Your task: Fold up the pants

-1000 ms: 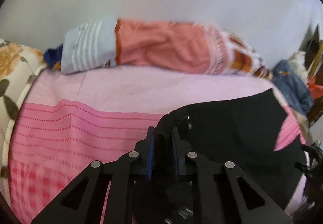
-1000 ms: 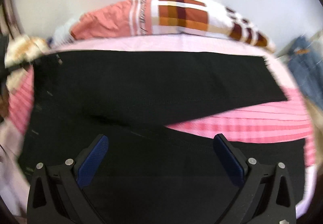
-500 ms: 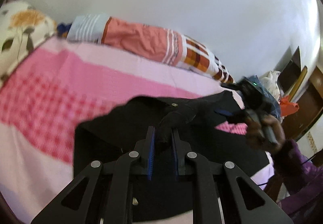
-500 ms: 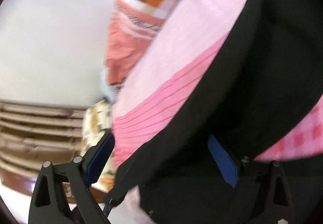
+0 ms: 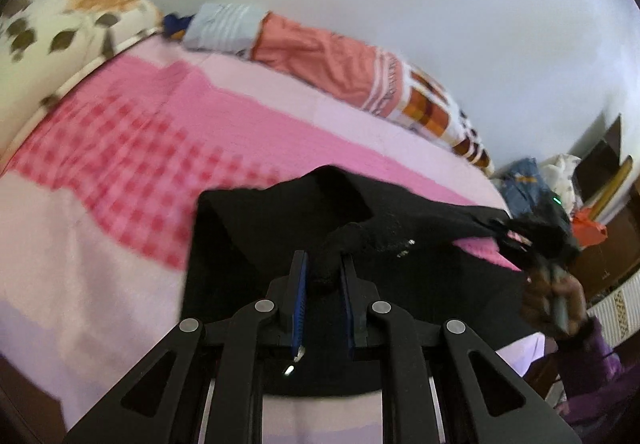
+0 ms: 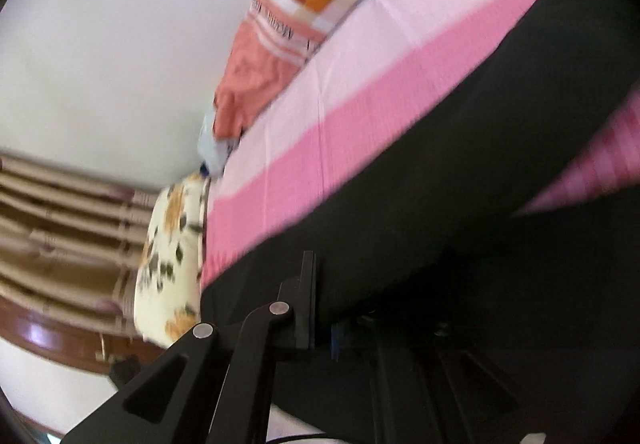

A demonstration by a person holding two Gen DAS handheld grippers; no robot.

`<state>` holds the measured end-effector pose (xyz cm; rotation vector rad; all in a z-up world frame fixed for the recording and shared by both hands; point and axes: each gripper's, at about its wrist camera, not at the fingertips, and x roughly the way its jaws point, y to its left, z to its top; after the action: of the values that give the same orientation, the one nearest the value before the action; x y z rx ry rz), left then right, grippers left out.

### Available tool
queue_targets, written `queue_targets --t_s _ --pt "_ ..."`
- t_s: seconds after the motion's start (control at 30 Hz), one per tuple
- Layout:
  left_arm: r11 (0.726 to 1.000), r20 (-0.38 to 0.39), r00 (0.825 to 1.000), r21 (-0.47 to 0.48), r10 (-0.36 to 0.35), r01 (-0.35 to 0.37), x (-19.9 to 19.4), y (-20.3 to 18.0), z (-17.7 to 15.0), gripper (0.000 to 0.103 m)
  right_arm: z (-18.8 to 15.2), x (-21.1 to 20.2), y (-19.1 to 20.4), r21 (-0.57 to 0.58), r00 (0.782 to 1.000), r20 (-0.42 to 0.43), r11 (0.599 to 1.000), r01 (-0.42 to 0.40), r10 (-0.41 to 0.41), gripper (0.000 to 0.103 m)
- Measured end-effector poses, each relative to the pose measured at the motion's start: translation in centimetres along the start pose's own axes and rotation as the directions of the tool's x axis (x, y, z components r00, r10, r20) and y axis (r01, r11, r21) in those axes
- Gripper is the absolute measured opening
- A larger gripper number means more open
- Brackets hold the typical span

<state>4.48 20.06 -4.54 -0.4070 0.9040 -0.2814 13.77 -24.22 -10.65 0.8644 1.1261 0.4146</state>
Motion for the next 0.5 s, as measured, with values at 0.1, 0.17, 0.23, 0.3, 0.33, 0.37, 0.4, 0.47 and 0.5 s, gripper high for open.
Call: queue_targets --t_s 0.1,0.17,0.23,0.3,0.33,0.37,0.4,0.47,0.5 --pt "0.998 -0.055 0.997 0.002 0.061 -0.061 -0.1 1.0 -2.0 0.017 -4.0 0.4 -1.9 0.046 0.998 -0.065 0.999 0.014 -0.011 0.007" --pt "0.996 -0.089 0.992 -0.011 0.084 -0.086 0.1 1.9 -3.5 0.017 -6.6 1.3 -4.1 0.107 0.993 -0.120 0.994 0.024 -0.011 0.007" --pt "0.993 -0.127 0.985 -0.008 0.119 -0.121 0.5 2.4 -5.0 0.018 -8.3 2.2 -6.0 0.173 0.987 -0.158 0.985 0.028 0.000 0.007" --pt "0.986 -0.143 0.976 0.017 0.165 -0.164 0.8 2.4 -6.1 0.020 -9.1 2.7 -7.3 0.216 0.984 -0.175 0.976 0.008 0.031 0.005" --pt "0.983 -0.142 0.972 0.024 0.186 -0.185 0.7 2.3 -6.5 0.021 -9.2 2.4 -7.5 0.219 0.984 -0.170 0.976 -0.004 0.042 0.005" --pt "0.978 -0.141 0.968 0.027 0.208 -0.207 0.6 2.3 -6.6 0.023 -9.2 2.3 -7.4 0.214 0.985 -0.164 0.977 -0.024 0.060 0.006" --pt "0.970 -0.140 0.960 0.028 0.242 -0.240 0.4 2.2 -6.7 0.024 -9.2 2.2 -7.3 0.213 0.984 -0.159 0.976 -0.045 0.080 0.009" --pt "0.960 -0.126 0.951 0.018 0.281 -0.281 -0.5 2.0 -6.6 0.025 -8.9 1.7 -7.5 0.241 0.981 -0.125 0.964 -0.117 0.150 0.010" --pt "0.951 -0.110 0.945 0.018 0.307 -0.307 -1.1 1.7 -6.5 0.027 -8.7 1.7 -7.7 0.250 0.980 -0.114 0.959 -0.131 0.164 0.013"
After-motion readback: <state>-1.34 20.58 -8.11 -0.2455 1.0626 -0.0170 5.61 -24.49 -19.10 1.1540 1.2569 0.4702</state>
